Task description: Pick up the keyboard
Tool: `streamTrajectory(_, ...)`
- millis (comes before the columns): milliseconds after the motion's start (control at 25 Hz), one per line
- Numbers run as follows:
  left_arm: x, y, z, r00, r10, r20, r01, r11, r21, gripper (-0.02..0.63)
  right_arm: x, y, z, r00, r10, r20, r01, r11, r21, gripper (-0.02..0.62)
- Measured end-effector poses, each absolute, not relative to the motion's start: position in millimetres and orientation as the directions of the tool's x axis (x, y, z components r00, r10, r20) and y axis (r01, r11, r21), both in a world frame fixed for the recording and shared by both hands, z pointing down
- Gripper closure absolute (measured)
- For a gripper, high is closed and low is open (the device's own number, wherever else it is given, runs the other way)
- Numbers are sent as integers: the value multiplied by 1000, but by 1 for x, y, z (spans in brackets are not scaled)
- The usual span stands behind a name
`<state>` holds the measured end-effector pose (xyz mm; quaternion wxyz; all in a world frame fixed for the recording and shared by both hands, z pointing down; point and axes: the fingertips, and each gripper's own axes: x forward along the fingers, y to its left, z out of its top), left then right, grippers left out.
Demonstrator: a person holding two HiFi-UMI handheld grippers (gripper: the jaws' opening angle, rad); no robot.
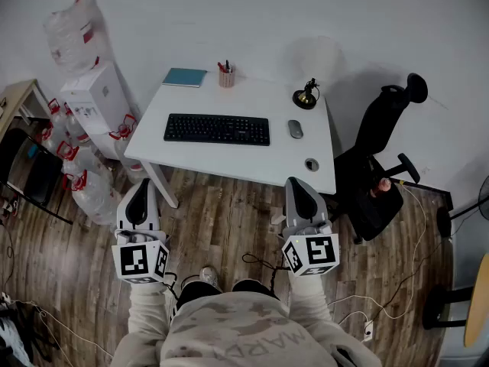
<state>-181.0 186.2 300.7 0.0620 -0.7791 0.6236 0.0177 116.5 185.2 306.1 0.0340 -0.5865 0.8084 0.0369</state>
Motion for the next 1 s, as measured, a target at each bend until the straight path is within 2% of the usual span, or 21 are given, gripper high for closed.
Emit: streamTrajectory(1000,-225,120,305,279,-953,-118,-959,-272,-74,600,76,139,311,-240,-961,-139,-969,245,-19,586)
